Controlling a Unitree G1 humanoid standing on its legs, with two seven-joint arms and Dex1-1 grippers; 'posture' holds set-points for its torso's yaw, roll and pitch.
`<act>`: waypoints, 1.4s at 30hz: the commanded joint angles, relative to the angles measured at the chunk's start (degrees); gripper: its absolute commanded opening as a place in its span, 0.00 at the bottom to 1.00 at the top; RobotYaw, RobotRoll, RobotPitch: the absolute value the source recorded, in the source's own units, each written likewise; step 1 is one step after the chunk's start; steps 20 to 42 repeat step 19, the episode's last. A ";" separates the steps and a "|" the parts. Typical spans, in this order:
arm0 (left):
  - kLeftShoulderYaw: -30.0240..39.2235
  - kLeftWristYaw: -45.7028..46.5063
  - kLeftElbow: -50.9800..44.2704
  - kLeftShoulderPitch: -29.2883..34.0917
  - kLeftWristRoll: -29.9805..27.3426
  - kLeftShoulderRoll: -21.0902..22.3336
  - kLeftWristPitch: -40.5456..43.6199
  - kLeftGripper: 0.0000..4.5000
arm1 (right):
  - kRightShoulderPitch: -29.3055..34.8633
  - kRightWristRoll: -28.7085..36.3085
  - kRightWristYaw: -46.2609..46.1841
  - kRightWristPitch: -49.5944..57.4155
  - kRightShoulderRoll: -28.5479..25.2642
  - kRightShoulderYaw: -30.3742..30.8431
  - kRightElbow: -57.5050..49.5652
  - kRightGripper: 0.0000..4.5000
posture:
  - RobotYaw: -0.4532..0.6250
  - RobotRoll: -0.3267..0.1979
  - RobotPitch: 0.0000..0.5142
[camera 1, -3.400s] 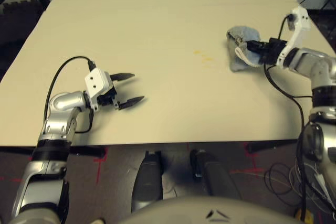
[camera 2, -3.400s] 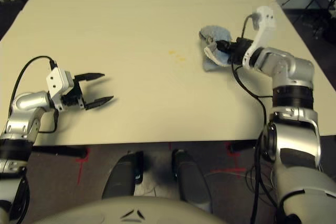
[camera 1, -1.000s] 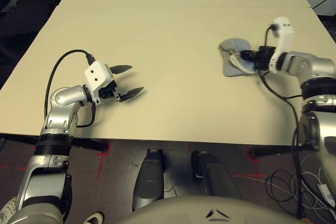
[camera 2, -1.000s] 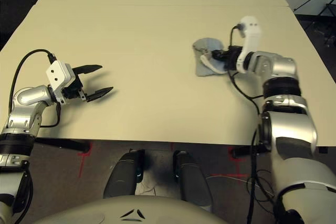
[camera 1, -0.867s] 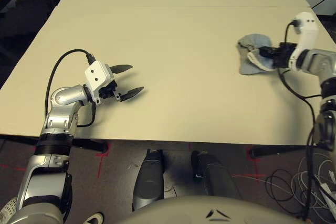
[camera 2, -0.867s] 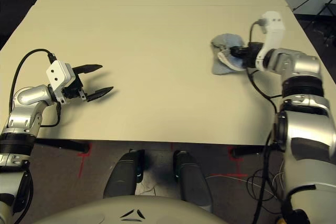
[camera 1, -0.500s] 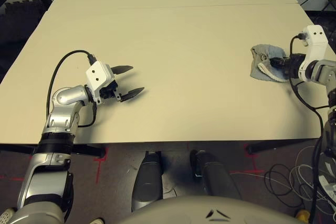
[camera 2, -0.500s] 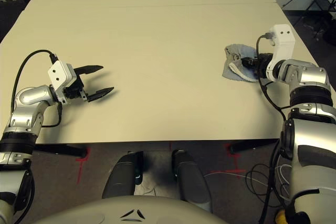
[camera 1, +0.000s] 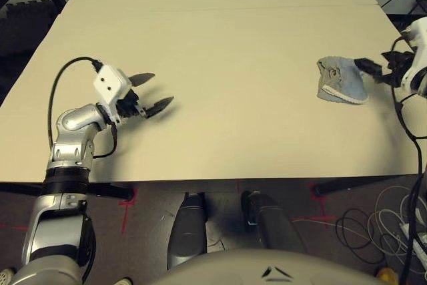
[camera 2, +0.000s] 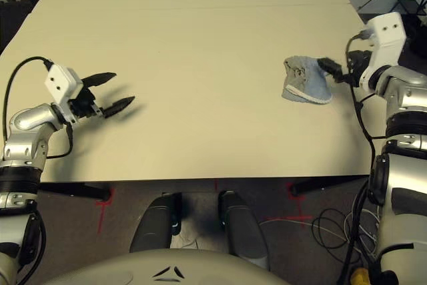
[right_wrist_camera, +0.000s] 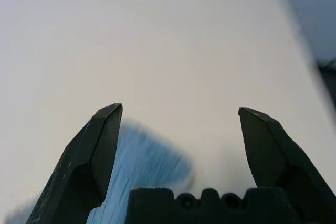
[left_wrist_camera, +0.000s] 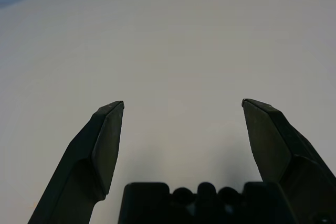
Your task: Wipe the water off the table with a rag.
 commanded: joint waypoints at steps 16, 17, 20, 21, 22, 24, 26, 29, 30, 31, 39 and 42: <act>8.84 25.54 18.95 -11.57 3.72 -1.77 -3.69 1.00 | 3.42 4.79 -10.89 -18.60 3.06 -8.94 11.19 0.98 | 0.66 0.62 0.29; 8.70 25.43 19.37 -11.67 3.76 -1.66 -4.01 1.00 | 3.54 5.08 -11.07 -18.64 3.16 -9.12 11.40 0.98 | 0.66 0.62 0.29; 8.37 24.92 19.71 -11.62 3.81 -1.52 -4.57 1.00 | 3.74 5.25 -11.25 -18.78 3.32 -9.06 11.51 0.98 | 0.66 0.62 0.29; 8.37 24.92 19.71 -11.62 3.81 -1.52 -4.57 1.00 | 3.74 5.25 -11.25 -18.78 3.32 -9.06 11.51 0.98 | 0.66 0.62 0.29; 8.37 24.92 19.71 -11.62 3.81 -1.52 -4.57 1.00 | 3.74 5.25 -11.25 -18.78 3.32 -9.06 11.51 0.98 | 0.66 0.62 0.29; 8.37 24.92 19.71 -11.62 3.81 -1.52 -4.57 1.00 | 3.74 5.25 -11.25 -18.78 3.32 -9.06 11.51 0.98 | 0.66 0.62 0.29; 8.37 24.92 19.71 -11.62 3.81 -1.52 -4.57 1.00 | 3.74 5.25 -11.25 -18.78 3.32 -9.06 11.51 0.98 | 0.66 0.62 0.29; 8.37 24.92 19.71 -11.62 3.81 -1.52 -4.57 1.00 | 3.74 5.25 -11.25 -18.78 3.32 -9.06 11.51 0.98 | 0.66 0.62 0.29; 8.37 24.92 19.71 -11.62 3.81 -1.52 -4.57 1.00 | 3.74 5.25 -11.25 -18.78 3.32 -9.06 11.51 0.98 | 0.66 0.62 0.29; 8.37 24.92 19.71 -11.62 3.81 -1.52 -4.57 1.00 | 3.74 5.25 -11.25 -18.78 3.32 -9.06 11.51 0.98 | 0.66 0.62 0.29; 8.37 24.92 19.71 -11.62 3.81 -1.52 -4.57 1.00 | 3.74 5.25 -11.25 -18.78 3.32 -9.06 11.51 0.98 | 0.66 0.62 0.29; 8.37 24.92 19.71 -11.62 3.81 -1.52 -4.57 1.00 | 3.74 5.25 -11.25 -18.78 3.32 -9.06 11.51 0.98 | 0.66 0.62 0.29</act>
